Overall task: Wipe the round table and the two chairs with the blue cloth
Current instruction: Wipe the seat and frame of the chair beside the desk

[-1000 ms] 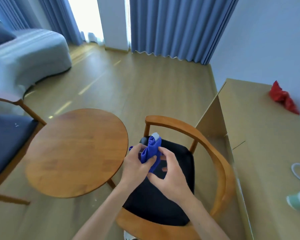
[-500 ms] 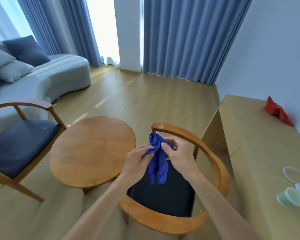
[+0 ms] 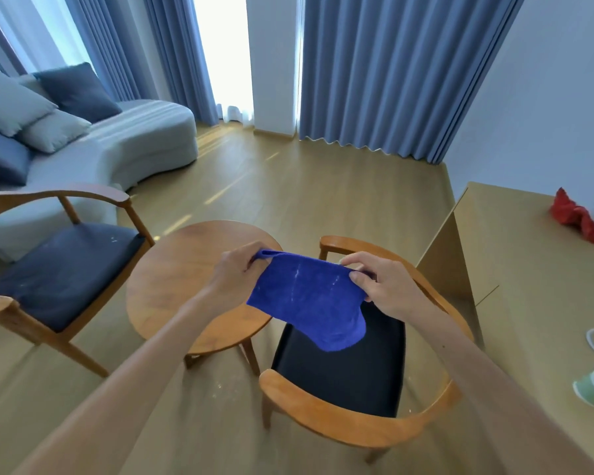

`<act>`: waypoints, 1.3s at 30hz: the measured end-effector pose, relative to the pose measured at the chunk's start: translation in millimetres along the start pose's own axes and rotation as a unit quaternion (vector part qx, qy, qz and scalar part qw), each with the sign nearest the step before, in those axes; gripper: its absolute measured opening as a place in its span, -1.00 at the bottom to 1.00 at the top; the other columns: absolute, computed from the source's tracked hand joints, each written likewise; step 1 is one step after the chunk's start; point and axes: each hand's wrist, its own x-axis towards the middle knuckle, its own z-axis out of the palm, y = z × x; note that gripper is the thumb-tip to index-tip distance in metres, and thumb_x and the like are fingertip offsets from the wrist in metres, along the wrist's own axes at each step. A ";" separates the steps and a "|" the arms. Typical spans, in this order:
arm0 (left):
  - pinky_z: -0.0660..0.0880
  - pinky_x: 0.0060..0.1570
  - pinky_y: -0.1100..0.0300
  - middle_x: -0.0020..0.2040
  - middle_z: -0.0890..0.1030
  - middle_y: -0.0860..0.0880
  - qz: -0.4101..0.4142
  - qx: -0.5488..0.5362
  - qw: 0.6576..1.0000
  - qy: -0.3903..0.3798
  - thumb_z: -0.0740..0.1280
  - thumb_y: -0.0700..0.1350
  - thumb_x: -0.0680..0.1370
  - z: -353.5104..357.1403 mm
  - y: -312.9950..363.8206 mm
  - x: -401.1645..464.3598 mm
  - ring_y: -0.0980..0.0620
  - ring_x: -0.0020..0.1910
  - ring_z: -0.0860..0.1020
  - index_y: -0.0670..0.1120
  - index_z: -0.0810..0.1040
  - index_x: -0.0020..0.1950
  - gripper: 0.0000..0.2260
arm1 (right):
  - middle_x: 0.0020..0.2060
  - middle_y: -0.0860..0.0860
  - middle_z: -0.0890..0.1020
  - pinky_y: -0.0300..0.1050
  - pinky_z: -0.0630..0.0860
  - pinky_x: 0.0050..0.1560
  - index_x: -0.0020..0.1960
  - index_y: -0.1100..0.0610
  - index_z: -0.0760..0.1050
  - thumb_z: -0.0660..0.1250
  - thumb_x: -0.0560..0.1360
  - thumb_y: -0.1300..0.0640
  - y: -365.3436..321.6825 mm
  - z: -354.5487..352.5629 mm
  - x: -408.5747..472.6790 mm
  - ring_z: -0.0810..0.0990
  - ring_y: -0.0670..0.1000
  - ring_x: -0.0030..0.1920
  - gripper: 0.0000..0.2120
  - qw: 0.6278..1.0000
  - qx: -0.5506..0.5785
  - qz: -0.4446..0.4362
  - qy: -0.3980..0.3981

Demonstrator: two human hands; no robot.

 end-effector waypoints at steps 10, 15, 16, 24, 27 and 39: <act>0.33 -0.17 0.48 -0.13 0.62 0.07 0.106 0.053 0.992 -0.049 0.14 -0.26 0.59 -17.8 42.6 21.2 0.14 -0.15 0.50 -0.01 0.57 0.00 -0.75 | 0.03 -0.03 0.51 -0.29 0.39 0.03 0.02 0.11 0.58 0.27 0.58 0.20 -11.5 -6.4 9.0 0.50 -0.04 0.05 -0.88 0.991 -0.121 0.007 0.048; 0.27 -0.14 0.59 -0.05 0.64 -0.03 0.171 0.081 0.980 -0.066 0.20 -0.30 0.57 -11.4 63.4 31.5 0.07 -0.15 0.48 -0.16 0.62 0.06 -0.79 | 0.21 -0.13 0.51 -0.40 0.39 0.11 0.36 -0.02 0.39 0.41 0.48 0.07 -52.1 -5.5 17.8 0.49 -0.18 0.15 -0.52 0.996 -0.003 -0.076 0.044; 0.26 -0.14 0.61 -0.05 0.63 -0.01 0.176 0.082 0.979 -0.063 0.22 -0.31 0.57 -11.5 65.4 32.8 0.10 -0.15 0.46 -0.16 0.63 0.08 -0.78 | 0.19 -0.15 0.52 -0.41 0.42 0.10 0.39 -0.05 0.36 0.41 0.47 0.05 -59.7 -1.7 21.1 0.49 -0.22 0.12 -0.49 0.995 0.012 -0.090 0.050; 0.40 -0.22 0.49 -0.21 0.61 0.04 0.142 0.037 0.988 -0.041 0.30 -0.25 0.54 -22.9 65.2 41.4 0.20 -0.27 0.51 -0.07 0.60 0.01 -0.86 | 0.01 -0.09 0.49 -0.38 0.52 -0.06 0.09 0.07 0.52 0.29 0.57 0.22 -75.1 13.2 37.4 0.53 -0.16 -0.03 -0.87 0.975 0.030 -0.156 0.156; 0.46 -0.21 0.31 -0.23 0.62 -0.03 0.131 0.000 0.990 -0.060 0.27 -0.28 0.54 -23.7 61.9 40.7 0.05 -0.27 0.54 -0.05 0.51 0.01 -0.85 | 0.02 -0.10 0.46 -0.36 0.53 -0.02 0.13 0.09 0.53 0.28 0.58 0.20 -76.2 14.9 41.2 0.53 -0.12 -0.02 -0.85 0.976 0.011 -0.171 0.134; 0.60 -0.16 0.02 -0.15 0.60 -0.22 0.023 -0.211 0.963 -0.166 0.37 -0.20 0.55 -17.7 56.1 44.8 -0.05 -0.22 0.61 -0.08 0.46 -0.05 -0.91 | -0.16 -0.22 0.58 -0.32 0.54 -0.08 -0.04 -0.10 0.41 0.26 0.57 0.24 -73.7 16.9 42.6 0.57 -0.21 -0.05 -0.77 0.975 0.096 -0.105 0.170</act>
